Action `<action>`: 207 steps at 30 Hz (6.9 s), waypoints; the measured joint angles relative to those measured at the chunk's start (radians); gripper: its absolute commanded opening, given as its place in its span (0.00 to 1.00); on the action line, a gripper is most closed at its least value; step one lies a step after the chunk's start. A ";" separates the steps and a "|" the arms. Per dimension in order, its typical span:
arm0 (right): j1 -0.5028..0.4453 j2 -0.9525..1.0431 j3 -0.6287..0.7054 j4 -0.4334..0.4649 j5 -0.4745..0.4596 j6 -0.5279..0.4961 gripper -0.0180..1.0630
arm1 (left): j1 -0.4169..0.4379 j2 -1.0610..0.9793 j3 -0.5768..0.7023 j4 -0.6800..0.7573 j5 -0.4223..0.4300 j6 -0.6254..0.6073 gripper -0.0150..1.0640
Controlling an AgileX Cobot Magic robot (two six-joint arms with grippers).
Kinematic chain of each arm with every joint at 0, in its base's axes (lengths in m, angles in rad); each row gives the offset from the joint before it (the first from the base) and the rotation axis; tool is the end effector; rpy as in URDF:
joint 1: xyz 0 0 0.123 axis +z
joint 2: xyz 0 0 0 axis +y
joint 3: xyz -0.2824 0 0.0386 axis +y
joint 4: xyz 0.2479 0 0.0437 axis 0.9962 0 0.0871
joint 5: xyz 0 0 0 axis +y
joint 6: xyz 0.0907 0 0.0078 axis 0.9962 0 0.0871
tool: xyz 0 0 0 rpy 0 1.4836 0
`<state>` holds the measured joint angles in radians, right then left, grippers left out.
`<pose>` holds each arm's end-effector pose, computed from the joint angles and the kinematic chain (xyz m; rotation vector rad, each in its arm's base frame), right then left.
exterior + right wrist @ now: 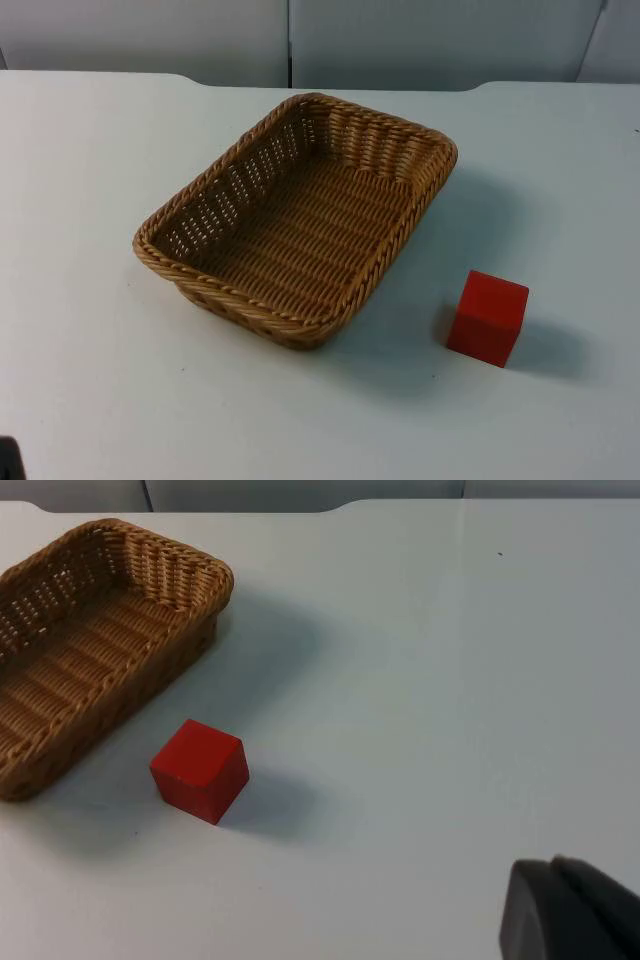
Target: Pick up the basket with the left hand and place the cube into the basket with the right hand.
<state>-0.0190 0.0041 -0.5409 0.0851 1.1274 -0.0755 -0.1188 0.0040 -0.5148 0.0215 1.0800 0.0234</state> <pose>-0.0119 0.0072 0.2833 -0.0677 2.0704 0.0441 -0.0065 0.0025 0.2797 0.1445 2.0477 -0.0335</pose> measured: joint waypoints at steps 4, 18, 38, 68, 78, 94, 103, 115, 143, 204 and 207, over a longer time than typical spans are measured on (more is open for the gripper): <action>0.000 0.000 0.000 0.000 0.000 0.000 0.02 | 0.000 0.000 0.000 -0.022 0.000 -0.023 0.01; 0.000 0.000 0.000 0.000 0.000 0.000 0.02 | 0.000 0.490 0.027 -0.716 -0.304 -0.023 0.01; 0.000 0.000 0.000 0.000 0.000 0.000 0.02 | 0.000 1.469 0.027 -1.544 -0.376 0.649 0.58; 0.000 0.000 0.000 0.000 0.000 0.000 0.02 | 0.000 1.910 -0.199 -1.756 -0.480 0.810 0.62; 0.000 0.000 0.000 0.000 0.000 0.000 0.02 | 0.000 1.998 -0.274 -1.758 -0.478 0.807 0.36; 0.000 0.000 0.000 0.000 0.000 0.000 0.02 | -0.002 2.011 -0.384 -1.752 -0.494 0.736 0.01; 0.000 0.000 0.000 0.000 0.000 0.000 0.02 | -0.002 2.011 -0.384 -1.747 -0.441 0.706 0.01; 0.000 0.000 0.000 0.000 0.000 0.000 0.02 | -0.002 1.896 -0.384 -1.569 -0.493 0.583 0.01; 0.000 0.000 0.000 0.000 0.000 0.000 0.02 | -0.002 1.765 -0.334 -1.300 -0.516 0.403 0.01; 0.303 1.464 -0.135 0.020 -0.666 -0.042 0.99 | -0.002 1.765 -0.334 -1.300 -0.514 0.403 0.01; 0.369 1.537 -0.141 0.205 -0.818 -0.117 0.99 | -0.002 1.765 -0.334 -1.300 -0.514 0.403 0.01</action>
<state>0.3504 1.5411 -0.6817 0.2903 0.3098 -0.1926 -0.1208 1.7692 -0.8488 -1.2787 0.5662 0.4263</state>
